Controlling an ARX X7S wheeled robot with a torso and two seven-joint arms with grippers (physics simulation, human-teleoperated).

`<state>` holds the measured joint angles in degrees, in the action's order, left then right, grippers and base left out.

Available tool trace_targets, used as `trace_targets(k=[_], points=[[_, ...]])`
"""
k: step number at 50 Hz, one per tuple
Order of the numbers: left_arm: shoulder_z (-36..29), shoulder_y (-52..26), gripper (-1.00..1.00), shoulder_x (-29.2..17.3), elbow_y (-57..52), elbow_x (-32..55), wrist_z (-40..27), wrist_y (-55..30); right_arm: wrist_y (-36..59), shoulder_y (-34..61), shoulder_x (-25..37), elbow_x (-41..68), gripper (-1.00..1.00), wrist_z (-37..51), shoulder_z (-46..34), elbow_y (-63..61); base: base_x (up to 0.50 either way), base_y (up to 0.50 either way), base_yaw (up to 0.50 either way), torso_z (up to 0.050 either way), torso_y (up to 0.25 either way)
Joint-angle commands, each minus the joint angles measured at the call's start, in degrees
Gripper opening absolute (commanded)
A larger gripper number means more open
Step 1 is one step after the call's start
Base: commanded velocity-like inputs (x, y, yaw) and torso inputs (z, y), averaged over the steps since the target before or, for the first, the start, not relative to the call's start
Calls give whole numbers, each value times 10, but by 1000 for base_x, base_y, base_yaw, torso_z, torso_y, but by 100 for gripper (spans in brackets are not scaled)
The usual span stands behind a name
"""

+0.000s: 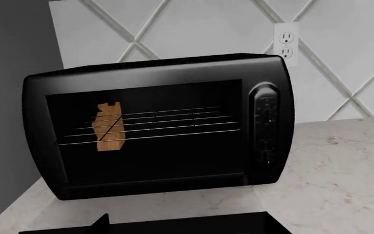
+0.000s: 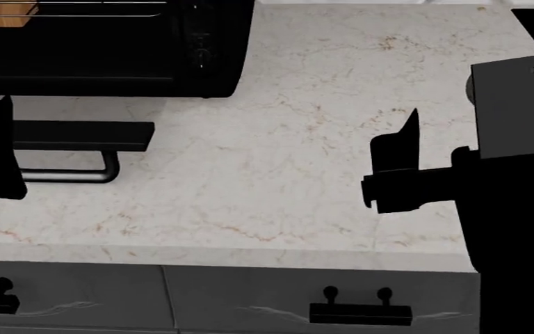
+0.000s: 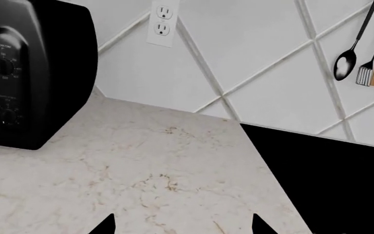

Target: Fully slide the toaster oven rack0 out.

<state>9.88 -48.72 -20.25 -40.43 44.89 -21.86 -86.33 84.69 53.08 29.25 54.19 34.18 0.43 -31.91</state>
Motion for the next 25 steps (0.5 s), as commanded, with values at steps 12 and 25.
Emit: trace_targets(k=[12,25], points=[[-17,-18,100,-24,33,22,-17,32,3,52,18,49,100,37,-33,31,462,-186,0,0,0],[-8,-12,100,-29,30,33,-23,35,-61,40,33,9,100,6,-78,63,485,-8,0,0,1]])
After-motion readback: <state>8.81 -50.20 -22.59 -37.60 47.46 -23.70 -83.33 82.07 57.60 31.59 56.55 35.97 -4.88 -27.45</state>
